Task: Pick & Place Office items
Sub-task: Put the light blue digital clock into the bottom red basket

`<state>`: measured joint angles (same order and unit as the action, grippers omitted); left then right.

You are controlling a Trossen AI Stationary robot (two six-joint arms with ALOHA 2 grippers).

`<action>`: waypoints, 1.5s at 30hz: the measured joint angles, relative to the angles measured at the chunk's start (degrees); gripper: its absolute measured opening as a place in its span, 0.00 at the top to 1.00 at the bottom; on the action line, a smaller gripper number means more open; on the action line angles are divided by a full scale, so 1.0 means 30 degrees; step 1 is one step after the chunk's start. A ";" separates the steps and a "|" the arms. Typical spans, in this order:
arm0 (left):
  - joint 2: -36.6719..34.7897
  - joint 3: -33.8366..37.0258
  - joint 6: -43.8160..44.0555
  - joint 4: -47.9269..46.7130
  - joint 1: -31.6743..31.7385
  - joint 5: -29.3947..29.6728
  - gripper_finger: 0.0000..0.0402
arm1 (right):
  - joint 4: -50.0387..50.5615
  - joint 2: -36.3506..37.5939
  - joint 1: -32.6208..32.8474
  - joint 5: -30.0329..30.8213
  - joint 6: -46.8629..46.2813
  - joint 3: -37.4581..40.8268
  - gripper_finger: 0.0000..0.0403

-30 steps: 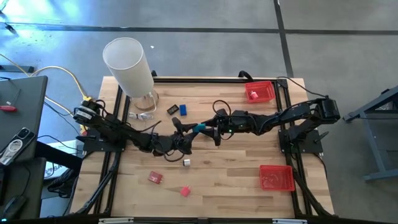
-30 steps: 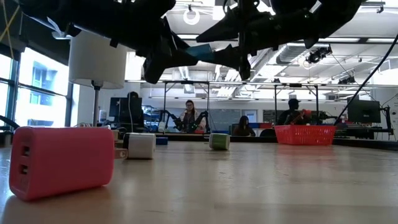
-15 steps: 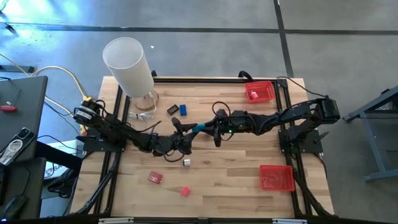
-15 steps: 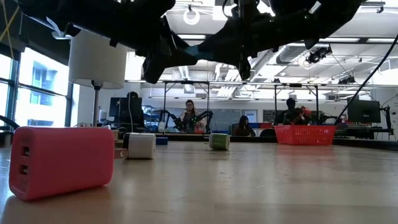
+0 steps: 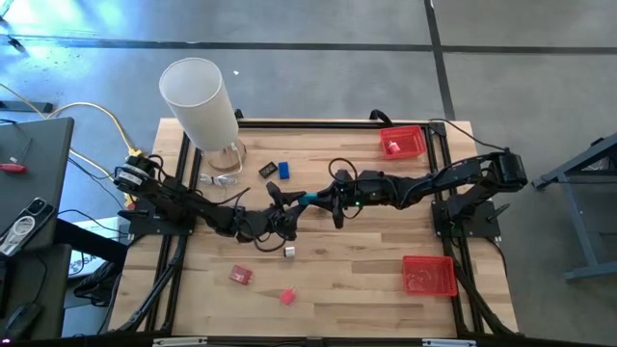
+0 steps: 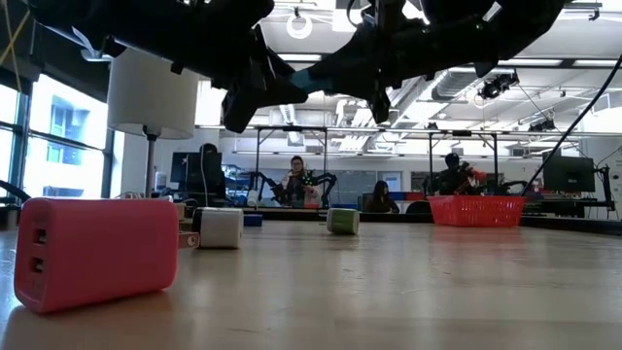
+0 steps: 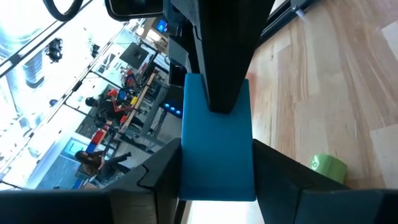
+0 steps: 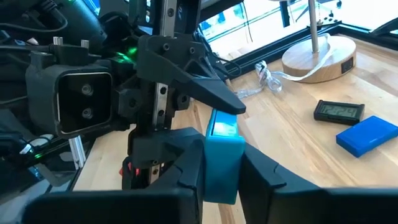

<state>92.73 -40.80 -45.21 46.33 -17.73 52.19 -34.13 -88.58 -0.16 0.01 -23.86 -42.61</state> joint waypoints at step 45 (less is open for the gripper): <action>-0.0022 0.0022 -0.0211 0.0455 -0.0282 -0.0932 0.21 | 0.0313 0.0000 -0.0001 -0.0356 0.0501 0.0000 0.87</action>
<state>92.66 -40.73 -45.84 47.69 -18.58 49.39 -33.19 -88.58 -0.16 -1.06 -22.36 -42.61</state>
